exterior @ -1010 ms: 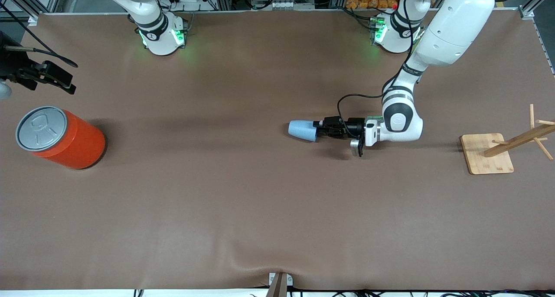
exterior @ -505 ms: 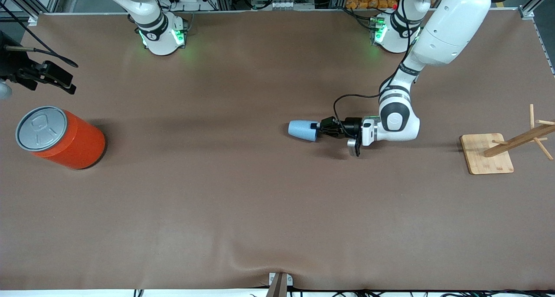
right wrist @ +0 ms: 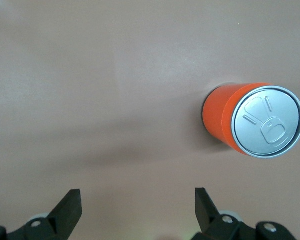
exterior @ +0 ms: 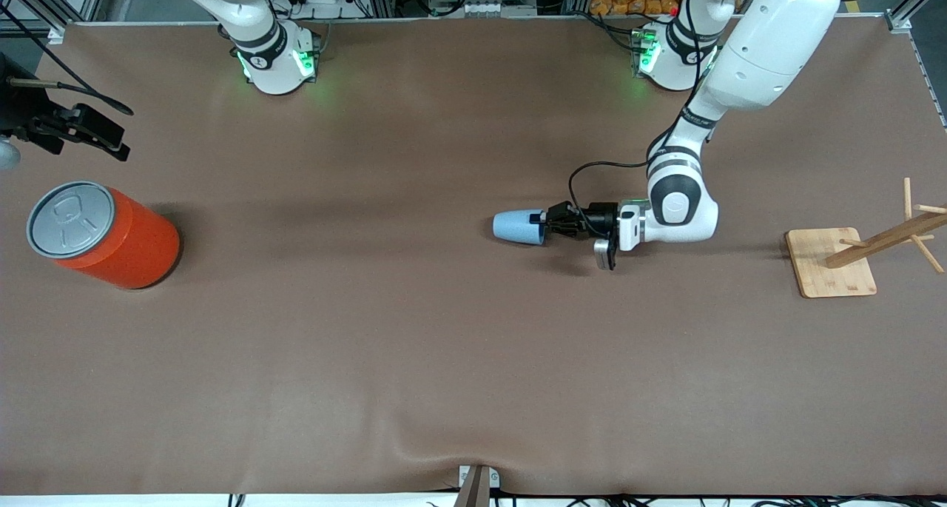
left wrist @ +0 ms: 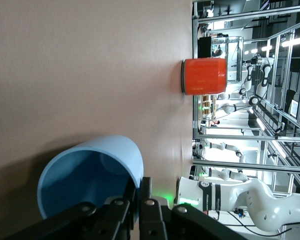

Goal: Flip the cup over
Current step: 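Grasp the blue cup's rim with the left gripper, then lift the cup with the left gripper toward the wooden board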

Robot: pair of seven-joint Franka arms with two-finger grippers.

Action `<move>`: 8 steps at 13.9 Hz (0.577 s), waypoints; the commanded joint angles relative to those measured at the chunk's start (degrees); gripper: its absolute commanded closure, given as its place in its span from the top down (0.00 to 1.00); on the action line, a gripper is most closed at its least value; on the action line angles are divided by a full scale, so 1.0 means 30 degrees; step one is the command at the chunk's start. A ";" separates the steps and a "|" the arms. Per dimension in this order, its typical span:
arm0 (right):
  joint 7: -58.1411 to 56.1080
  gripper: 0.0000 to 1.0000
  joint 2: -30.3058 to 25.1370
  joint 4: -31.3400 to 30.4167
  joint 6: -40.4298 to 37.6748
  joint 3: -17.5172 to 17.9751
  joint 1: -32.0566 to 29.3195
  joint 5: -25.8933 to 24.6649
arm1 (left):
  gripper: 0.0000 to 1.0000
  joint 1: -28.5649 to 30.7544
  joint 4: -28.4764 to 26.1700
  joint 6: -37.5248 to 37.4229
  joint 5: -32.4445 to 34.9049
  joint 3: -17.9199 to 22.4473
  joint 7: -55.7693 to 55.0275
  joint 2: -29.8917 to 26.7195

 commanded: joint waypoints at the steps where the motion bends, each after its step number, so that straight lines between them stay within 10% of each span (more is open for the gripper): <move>1: -0.0304 1.00 0.0128 0.0353 -0.0267 0.0129 -0.0244 -0.0041 | 0.00 0.0473 -0.0226 0.0236 -0.0077 0.0061 -0.1261 -0.1560; 8: -0.0304 1.00 0.0128 0.0353 -0.0297 0.0158 -0.0273 -0.0041 | 0.00 0.2112 0.0857 0.0236 0.4251 0.0237 -0.5657 -0.3495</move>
